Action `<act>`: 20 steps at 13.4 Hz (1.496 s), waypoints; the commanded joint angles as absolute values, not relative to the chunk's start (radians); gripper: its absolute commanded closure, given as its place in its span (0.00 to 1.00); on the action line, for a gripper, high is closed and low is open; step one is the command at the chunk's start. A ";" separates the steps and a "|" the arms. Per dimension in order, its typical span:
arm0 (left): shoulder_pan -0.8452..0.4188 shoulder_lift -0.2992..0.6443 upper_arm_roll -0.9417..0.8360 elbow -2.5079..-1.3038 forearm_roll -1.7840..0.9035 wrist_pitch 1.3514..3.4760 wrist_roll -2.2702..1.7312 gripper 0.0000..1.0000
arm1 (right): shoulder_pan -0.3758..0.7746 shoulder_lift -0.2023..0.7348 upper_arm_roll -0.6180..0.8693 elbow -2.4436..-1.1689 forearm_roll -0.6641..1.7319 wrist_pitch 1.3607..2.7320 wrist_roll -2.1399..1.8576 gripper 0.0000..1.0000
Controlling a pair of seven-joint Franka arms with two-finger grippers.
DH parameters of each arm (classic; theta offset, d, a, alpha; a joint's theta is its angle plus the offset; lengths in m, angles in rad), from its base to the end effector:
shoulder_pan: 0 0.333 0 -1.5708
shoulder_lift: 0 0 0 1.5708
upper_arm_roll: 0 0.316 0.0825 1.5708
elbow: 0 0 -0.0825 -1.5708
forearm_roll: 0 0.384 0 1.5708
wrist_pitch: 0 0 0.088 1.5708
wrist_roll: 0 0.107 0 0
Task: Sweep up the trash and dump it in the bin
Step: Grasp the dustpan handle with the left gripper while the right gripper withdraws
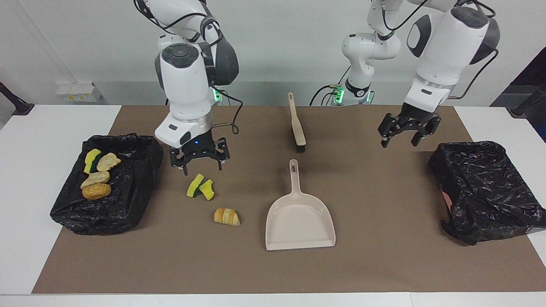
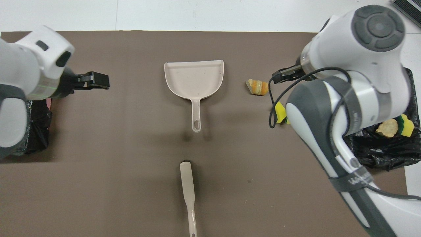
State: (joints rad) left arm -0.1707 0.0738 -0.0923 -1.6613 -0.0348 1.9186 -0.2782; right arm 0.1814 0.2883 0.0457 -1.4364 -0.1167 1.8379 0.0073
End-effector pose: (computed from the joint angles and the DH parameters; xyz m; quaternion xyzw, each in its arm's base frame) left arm 0.5829 -0.1577 0.5717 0.9955 0.0124 0.0830 0.0440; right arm 0.6466 0.1358 0.5394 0.9898 0.1202 0.0622 0.0436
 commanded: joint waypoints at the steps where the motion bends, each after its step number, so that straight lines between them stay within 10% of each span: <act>1: -0.265 0.130 -0.078 -1.652 -0.034 1.948 -0.358 0.00 | 0.114 0.203 0.057 -1.450 -0.101 1.751 -0.077 0.00; 7: -0.454 0.340 -0.078 -1.654 -0.026 2.163 -0.632 0.00 | -0.026 0.107 0.055 -1.456 -0.097 1.591 -0.158 0.00; 20: -0.568 0.430 -0.075 -1.720 0.043 2.240 -0.650 0.00 | -0.049 0.019 0.046 -1.561 0.034 1.525 -0.038 0.00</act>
State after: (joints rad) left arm -0.5576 0.4359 -0.0933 -1.7145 0.0006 2.2343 -0.6348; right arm -0.0499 0.0600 0.0432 -1.5067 0.0123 1.5266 -0.0244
